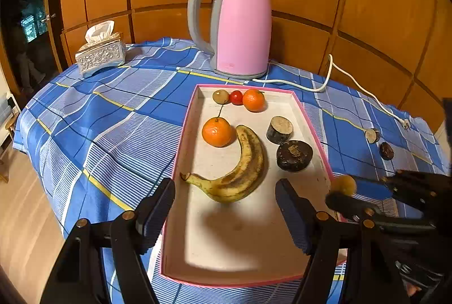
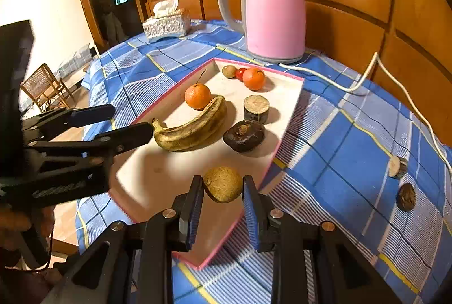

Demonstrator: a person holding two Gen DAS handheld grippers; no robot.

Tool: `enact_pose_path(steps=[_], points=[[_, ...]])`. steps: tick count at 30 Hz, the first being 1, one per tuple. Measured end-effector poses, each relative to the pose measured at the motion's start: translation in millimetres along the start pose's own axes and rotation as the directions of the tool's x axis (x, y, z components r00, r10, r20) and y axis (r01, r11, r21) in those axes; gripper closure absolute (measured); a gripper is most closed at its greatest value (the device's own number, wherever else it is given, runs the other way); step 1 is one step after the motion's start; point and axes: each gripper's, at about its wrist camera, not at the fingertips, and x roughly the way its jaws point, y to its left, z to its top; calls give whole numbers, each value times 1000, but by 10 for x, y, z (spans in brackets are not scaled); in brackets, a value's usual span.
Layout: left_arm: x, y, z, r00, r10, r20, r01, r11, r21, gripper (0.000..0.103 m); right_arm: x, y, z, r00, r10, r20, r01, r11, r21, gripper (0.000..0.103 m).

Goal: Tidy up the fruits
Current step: 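Carry the small yellow fruit into the tray with the right tool and open it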

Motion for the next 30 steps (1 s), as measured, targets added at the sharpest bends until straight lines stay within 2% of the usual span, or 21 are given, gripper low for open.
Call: enact_pose_path(steps=[9,18,23,26,30], points=[[14,72,-10,1000,12,-5,-12,1000,-10,29,318,-42,118,999,-24,-40,24,1000,17,75],[-1,80,-30,1000,19,-5,-19,1000,-11,29,461,-91,207,995,-87,-51,88,996,22,75],[-8,100,-37,1000,16,-7,-16,1000,-20,29,495,-124,197,995,-88,-56,90,995,39,75],[-9,102,-42,1000,18,-8,-18,1000,-22,29,490,-92,189,996,-72,-55,73,997,34,68],[-5,98,-46,1000,17,-9,-18,1000,-23,29,455,-100,169,996,-74,-47,76,996,53,67]])
